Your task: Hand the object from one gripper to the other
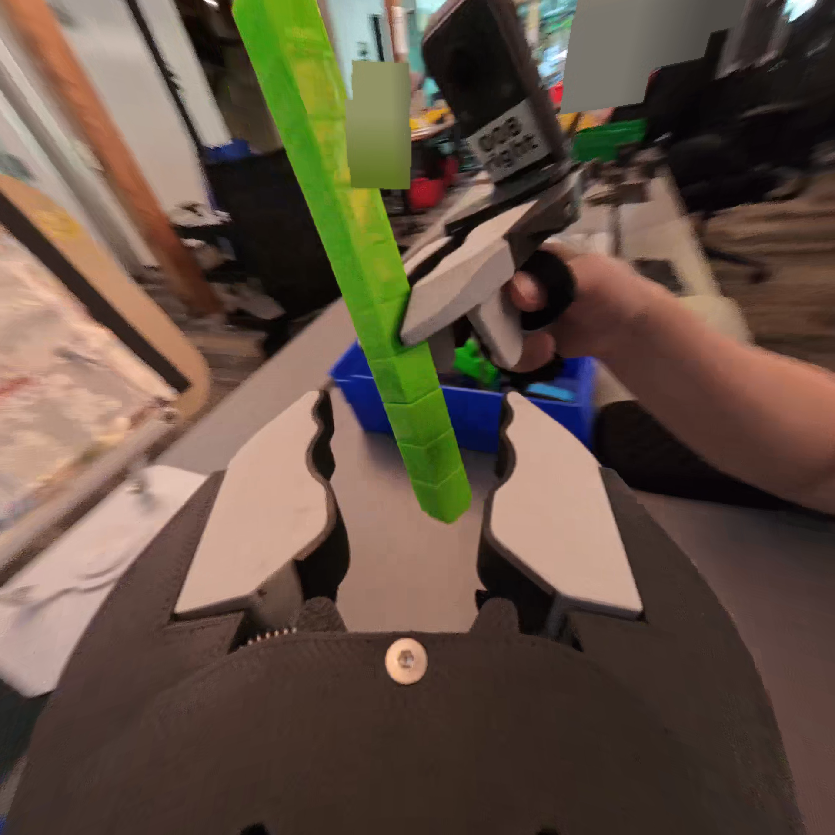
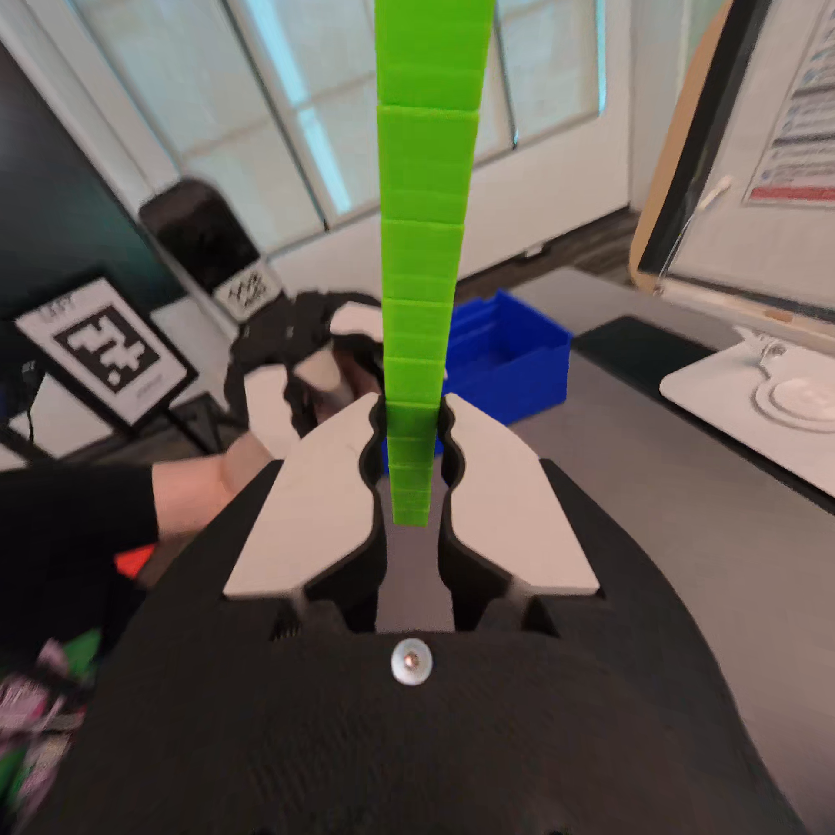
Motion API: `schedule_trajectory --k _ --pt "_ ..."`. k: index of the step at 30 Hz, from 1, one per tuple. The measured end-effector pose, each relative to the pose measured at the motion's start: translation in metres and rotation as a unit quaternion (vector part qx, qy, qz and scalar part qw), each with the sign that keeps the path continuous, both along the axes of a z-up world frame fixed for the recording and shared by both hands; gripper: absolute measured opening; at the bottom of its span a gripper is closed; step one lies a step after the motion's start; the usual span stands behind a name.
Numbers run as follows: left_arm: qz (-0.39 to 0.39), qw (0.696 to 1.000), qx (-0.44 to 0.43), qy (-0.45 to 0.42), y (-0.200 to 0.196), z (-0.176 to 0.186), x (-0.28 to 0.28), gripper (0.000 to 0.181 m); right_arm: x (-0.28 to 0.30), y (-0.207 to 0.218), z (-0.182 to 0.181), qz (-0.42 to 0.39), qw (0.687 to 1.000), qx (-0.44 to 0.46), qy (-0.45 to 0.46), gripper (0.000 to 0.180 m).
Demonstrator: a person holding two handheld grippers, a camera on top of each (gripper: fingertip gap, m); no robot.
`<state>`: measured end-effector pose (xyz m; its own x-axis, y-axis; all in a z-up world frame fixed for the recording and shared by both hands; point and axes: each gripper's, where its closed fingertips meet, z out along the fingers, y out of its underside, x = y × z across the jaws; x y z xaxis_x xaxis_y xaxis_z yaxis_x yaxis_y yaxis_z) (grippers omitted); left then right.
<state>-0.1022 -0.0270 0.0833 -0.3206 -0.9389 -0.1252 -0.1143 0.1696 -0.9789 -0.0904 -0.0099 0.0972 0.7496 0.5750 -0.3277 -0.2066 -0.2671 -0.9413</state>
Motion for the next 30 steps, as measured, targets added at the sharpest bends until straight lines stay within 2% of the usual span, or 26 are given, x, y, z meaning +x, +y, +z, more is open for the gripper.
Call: schedule_trajectory --k 4,7,9,11,13,14,16,20,23,25,28,30 --pt "-0.106 0.987 -0.116 0.026 -0.012 0.013 -0.02 0.071 -0.014 -0.038 -0.022 0.125 0.988 -0.077 -0.048 0.022" --pt "-0.172 0.968 -0.175 0.044 -0.025 0.015 -0.028 0.068 -0.037 -0.071 -0.025 0.246 0.964 -0.088 -0.048 0.022" --pt "-0.222 0.948 -0.218 0.069 -0.038 0.013 -0.031 0.066 -0.045 -0.078 -0.033 0.273 0.954 -0.102 -0.068 0.022" --pt "-0.25 0.933 -0.238 0.099 -0.05 0.006 -0.03 0.065 -0.045 -0.076 -0.048 0.26 0.951 -0.131 -0.106 0.022" --pt "-0.251 0.931 -0.23 0.131 -0.059 -0.007 -0.026 0.059 -0.046 -0.075 -0.057 0.257 0.947 -0.147 -0.128 0.022" --pt "-0.247 0.93 -0.225 0.152 -0.062 -0.015 -0.025 0.05 -0.045 -0.072 -0.062 0.248 0.946 -0.158 -0.139 0.022" --pt "-0.244 0.928 -0.217 0.182 -0.067 -0.026 -0.023 0.05 -0.041 -0.068 -0.071 0.231 0.943 -0.176 -0.162 0.022" --pt "-0.194 0.947 -0.185 0.175 -0.056 -0.038 -0.009 0.022 -0.037 -0.064 -0.076 0.219 0.943 -0.177 -0.177 0.023" --pt "-0.192 0.952 -0.172 0.162 -0.053 -0.039 -0.006 0.022 -0.034 -0.061 -0.077 0.208 0.945 -0.181 -0.176 0.023" --pt "-0.175 0.961 -0.15 0.15 -0.048 -0.04 -0.003 0.022 -0.03 -0.056 -0.078 0.192 0.948 -0.166 -0.194 0.023" --pt "-0.129 0.976 -0.13 0.119 -0.034 -0.034 0.002 0.022 -0.02 -0.04 -0.07 0.139 0.956 -0.095 -0.238 0.024" --pt "-0.093 0.983 -0.127 0.09 -0.021 -0.025 0.005 0.022 -0.011 -0.028 -0.061 0.086 0.956 -0.049 -0.276 0.039"
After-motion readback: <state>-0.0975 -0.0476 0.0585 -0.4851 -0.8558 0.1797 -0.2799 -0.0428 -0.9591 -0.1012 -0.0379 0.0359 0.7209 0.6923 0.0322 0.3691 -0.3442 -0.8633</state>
